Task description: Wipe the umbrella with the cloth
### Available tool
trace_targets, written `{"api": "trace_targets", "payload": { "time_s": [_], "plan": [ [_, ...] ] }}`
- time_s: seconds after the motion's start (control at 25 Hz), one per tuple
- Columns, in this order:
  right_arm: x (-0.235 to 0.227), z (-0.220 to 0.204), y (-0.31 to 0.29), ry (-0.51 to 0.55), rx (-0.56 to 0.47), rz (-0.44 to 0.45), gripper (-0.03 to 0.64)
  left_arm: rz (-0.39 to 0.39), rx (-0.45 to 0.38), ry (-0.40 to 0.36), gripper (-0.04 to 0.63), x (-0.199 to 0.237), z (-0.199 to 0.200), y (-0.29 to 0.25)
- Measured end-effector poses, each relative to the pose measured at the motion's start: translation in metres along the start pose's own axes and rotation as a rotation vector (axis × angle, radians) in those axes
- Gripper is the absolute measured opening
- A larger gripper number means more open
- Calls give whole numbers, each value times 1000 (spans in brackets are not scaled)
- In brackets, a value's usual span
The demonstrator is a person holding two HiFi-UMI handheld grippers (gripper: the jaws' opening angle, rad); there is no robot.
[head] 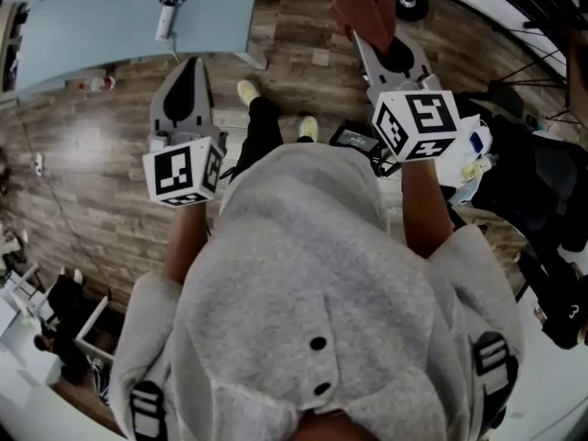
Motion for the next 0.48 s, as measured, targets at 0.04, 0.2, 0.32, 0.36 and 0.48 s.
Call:
{"api": "trace_targets", "payload": {
  "time_s": [0.04,0.2,0.32,0.36,0.48],
  "plan": [
    [-1,-1,6,-1,-6,-1,75,3,-5,4,15,-5,3,6],
    [-3,-3,26,-4,-20,-29,74,6,-35,14,15,-18,17,17],
    [8,-7,30,-16,-25,-47,74,-6,-58,22,15,-16,21,21],
    [14,-8,31,-14,-26,-50,74,-12,-64,28,15,-14,22,25],
    [31,-9,34,-8,-31,-67,74,-31,-80,41,15,-6,21,35]
  ]
}}
Point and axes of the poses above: the fingertips, and each gripper's own axes: y backward along the fingers, x to its left, z out of its top, the point moved 5 cm from there along y, backward along the fingers, and after that the axes turned 13 degrees about -y, right-handed, at the moved point
